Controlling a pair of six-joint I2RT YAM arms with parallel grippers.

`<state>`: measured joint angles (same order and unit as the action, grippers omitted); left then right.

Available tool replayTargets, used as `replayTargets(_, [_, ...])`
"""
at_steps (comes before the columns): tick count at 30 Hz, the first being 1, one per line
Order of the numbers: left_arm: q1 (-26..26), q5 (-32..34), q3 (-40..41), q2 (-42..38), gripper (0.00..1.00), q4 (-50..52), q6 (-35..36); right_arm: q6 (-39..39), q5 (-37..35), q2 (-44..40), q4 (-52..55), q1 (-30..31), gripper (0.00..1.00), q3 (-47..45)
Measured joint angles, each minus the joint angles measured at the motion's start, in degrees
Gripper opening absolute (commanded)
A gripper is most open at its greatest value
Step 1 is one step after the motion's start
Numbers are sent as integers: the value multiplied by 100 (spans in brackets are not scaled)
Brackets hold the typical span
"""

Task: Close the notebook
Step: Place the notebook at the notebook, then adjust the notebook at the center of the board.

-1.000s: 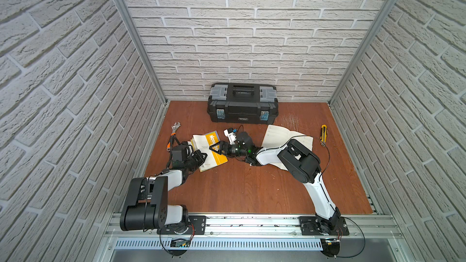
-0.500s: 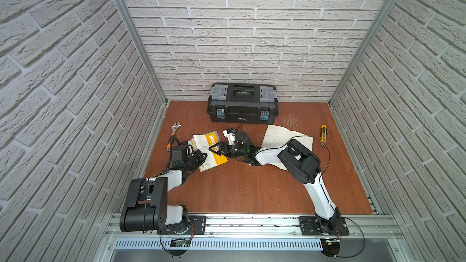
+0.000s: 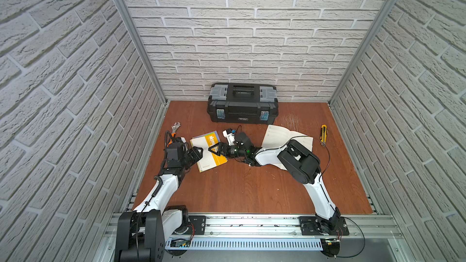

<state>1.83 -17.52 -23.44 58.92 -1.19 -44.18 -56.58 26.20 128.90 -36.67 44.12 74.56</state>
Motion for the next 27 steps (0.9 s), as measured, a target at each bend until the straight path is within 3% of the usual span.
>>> replayTargets(7, [0,492,-85,-407,47,798,109,0,-4,-2,-11,2,100,-4])
replayTargets(27, [-2,372,98,979,48,129,9,2,-59,-52,13,4,100,-50])
